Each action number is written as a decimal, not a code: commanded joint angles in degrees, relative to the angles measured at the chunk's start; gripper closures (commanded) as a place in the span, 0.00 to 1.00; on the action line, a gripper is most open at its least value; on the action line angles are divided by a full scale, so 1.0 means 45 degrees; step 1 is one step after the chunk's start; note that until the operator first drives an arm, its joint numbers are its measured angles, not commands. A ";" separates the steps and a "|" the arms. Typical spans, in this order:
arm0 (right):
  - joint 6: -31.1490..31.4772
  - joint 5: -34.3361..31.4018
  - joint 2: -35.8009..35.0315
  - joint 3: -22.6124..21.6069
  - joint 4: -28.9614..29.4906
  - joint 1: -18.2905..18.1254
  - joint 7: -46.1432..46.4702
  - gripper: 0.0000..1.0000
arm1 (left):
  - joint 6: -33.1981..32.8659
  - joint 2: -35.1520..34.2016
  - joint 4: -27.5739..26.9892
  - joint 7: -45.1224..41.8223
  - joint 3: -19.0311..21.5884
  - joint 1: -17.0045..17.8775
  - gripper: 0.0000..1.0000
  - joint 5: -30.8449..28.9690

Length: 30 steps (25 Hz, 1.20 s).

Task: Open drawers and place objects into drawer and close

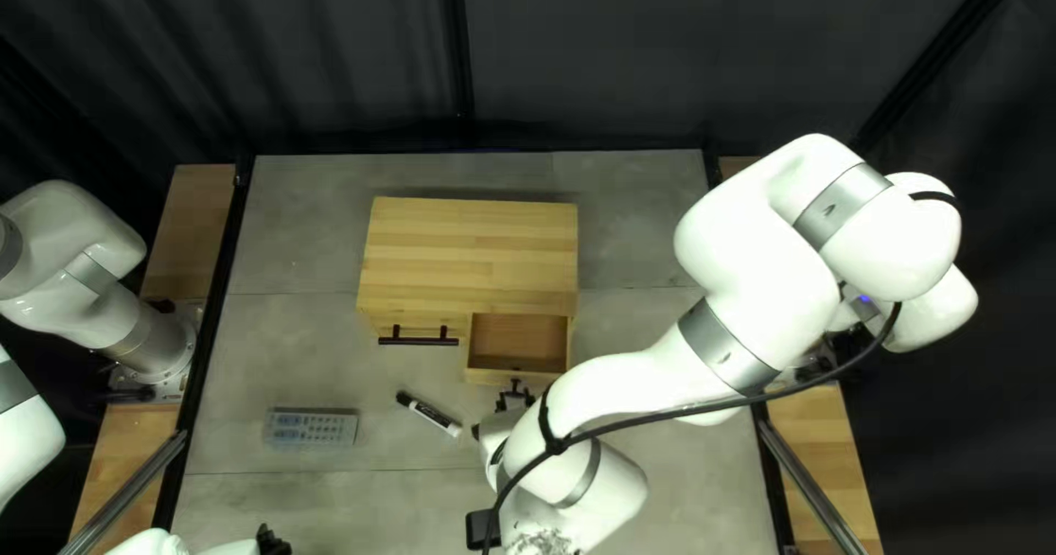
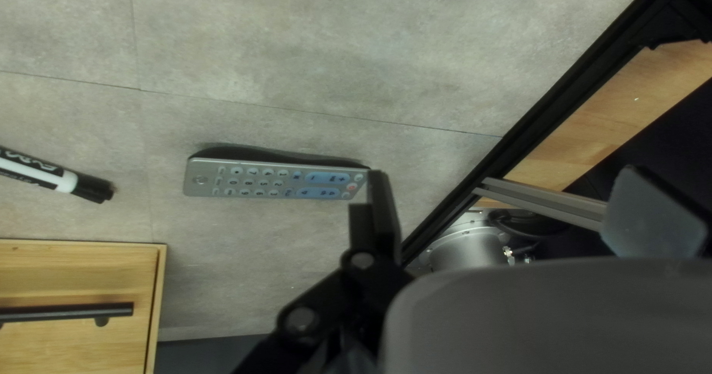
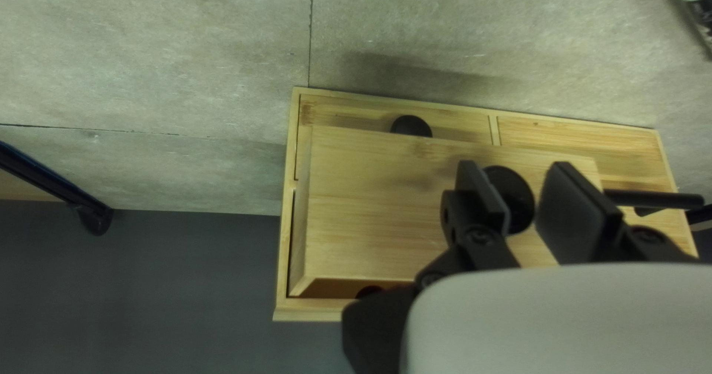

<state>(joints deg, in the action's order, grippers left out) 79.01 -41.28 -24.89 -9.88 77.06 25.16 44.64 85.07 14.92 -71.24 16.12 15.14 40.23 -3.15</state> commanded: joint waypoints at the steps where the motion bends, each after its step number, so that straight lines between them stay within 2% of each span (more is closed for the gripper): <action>1: -0.0001 -0.0008 -0.0035 0.0002 0.0057 -0.0004 0.0041 0.86 | 0.0000 0.0000 0.0000 0.0000 0.0000 0.0000 0.00 0.0000; 8: 0.0100 -0.0007 -0.0117 -0.0017 0.0263 0.0032 0.0157 0.84 | 0.0000 0.0000 0.0000 0.0000 0.0000 0.0000 0.00 0.0000; 10: 0.0146 -0.0003 -0.0144 -0.0037 0.0358 0.0061 0.0209 0.75 | 0.0000 0.0000 0.0000 0.0000 0.0000 0.0000 0.00 0.0000; 11: 0.0160 -0.0003 -0.0149 -0.0043 0.0385 0.0068 0.0226 0.62 | 0.0000 0.0000 0.0000 0.0000 0.0000 0.0000 0.00 0.0000; 12: 0.0202 0.0003 -0.0162 -0.0059 0.0450 0.0090 0.0264 0.55 | 0.0000 0.0000 0.0000 0.0000 0.0000 0.0000 0.00 0.0000; 13: 0.0212 0.0005 -0.0164 -0.0064 0.0465 0.0095 0.0277 0.39 | 0.0000 0.0000 0.0000 0.0000 0.0000 0.0000 0.00 0.0000; 14: 0.0250 0.0019 -0.0173 -0.0083 0.0517 0.0119 0.0305 0.30 | 0.0000 0.0000 0.0000 0.0000 0.0000 0.0000 0.00 0.0000; 15: 0.0291 0.0032 -0.0181 -0.0096 0.0574 0.0135 0.0335 0.08 | 0.0000 0.0000 0.0000 0.0000 0.0000 0.0000 0.00 0.0000; 16: 0.0336 0.0047 -0.0186 -0.0106 0.0632 0.0148 0.0364 0.00 | 0.0000 0.0000 0.0000 0.0000 0.0000 0.0000 0.00 0.0000; 23: 0.1292 0.0349 0.0001 -0.0245 0.1499 0.0326 0.0885 0.00 | 0.0000 0.0000 0.0000 0.0000 0.0000 0.0000 0.00 0.0000; 27: 0.1625 0.0723 0.1539 -0.0474 0.1181 0.0121 0.2457 0.00 | 0.0000 0.0000 0.0000 0.0000 0.0000 0.0000 0.00 0.0000; 30: 0.0940 0.0753 0.2860 -0.0580 0.0333 -0.0112 0.3940 0.00 | 0.0000 0.0000 0.0000 0.0000 0.0000 0.0000 0.00 0.0000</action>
<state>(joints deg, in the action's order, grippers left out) 85.56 -38.30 -17.30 -11.94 81.97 25.86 56.68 85.07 14.92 -71.24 16.12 15.14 40.23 -3.15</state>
